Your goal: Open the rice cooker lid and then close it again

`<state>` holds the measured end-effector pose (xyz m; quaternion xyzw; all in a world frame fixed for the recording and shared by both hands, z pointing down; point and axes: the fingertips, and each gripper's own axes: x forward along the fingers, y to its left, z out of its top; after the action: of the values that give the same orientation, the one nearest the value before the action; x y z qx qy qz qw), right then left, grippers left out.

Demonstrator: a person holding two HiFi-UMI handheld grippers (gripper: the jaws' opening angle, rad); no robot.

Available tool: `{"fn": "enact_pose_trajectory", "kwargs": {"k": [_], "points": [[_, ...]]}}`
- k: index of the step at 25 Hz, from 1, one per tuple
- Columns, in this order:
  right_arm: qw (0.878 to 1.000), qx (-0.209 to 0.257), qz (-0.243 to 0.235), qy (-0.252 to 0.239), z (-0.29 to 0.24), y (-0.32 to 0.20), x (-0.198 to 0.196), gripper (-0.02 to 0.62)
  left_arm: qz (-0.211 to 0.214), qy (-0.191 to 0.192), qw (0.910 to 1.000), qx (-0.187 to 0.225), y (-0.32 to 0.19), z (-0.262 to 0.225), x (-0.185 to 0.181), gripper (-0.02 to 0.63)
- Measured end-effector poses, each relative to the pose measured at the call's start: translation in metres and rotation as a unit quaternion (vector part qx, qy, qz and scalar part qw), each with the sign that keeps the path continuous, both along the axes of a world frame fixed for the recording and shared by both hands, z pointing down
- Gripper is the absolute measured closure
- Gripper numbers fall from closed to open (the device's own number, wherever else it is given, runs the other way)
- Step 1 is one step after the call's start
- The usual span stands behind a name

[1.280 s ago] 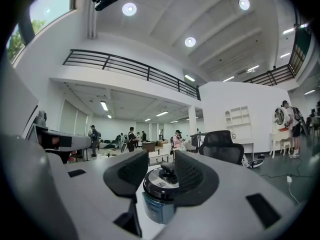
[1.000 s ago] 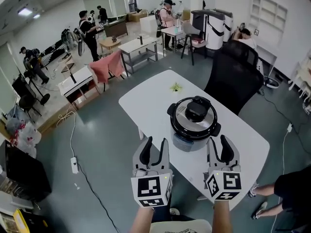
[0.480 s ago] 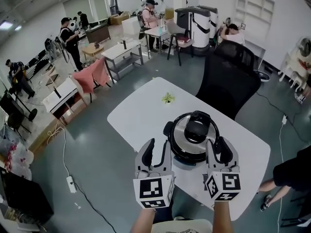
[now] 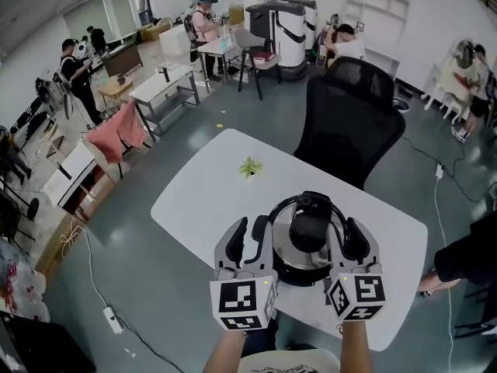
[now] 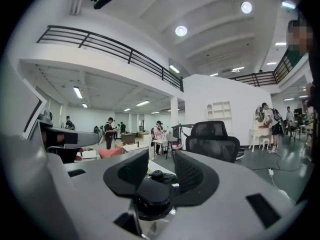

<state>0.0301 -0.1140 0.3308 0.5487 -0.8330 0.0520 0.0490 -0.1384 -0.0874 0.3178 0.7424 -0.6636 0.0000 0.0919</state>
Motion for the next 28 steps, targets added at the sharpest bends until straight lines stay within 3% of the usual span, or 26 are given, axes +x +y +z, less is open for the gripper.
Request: {"fn": "enact_pose_trajectory", "kwargs": {"k": [7,14,18,22,28], "points": [[0.998,-0.045,0.023,-0.022,0.028,-0.035,0.006,0.416,0.059,0.049,0.9956,-0.055,-0.047,0.036,0.018,0.448],[0.990,-0.119,0.024,-0.077,0.058,-0.048,0.010,0.414,0.127,0.100,0.9812,-0.105,-0.068,0.062,0.038,0.448],[0.977,-0.170,0.003,-0.128,0.071,-0.053,0.010,0.416,0.167,0.147,0.9644,-0.143,-0.075,0.075,0.052,0.448],[0.959,-0.217,-0.024,-0.183,0.079,-0.054,0.011,0.413,0.202,0.159,0.9498,-0.179,-0.074,0.085,0.066,0.448],[0.932,-0.268,-0.068,-0.235,0.087,-0.059,0.004,0.400,0.224,0.210,0.9237,-0.229,-0.078,0.098,0.083,0.434]]}}
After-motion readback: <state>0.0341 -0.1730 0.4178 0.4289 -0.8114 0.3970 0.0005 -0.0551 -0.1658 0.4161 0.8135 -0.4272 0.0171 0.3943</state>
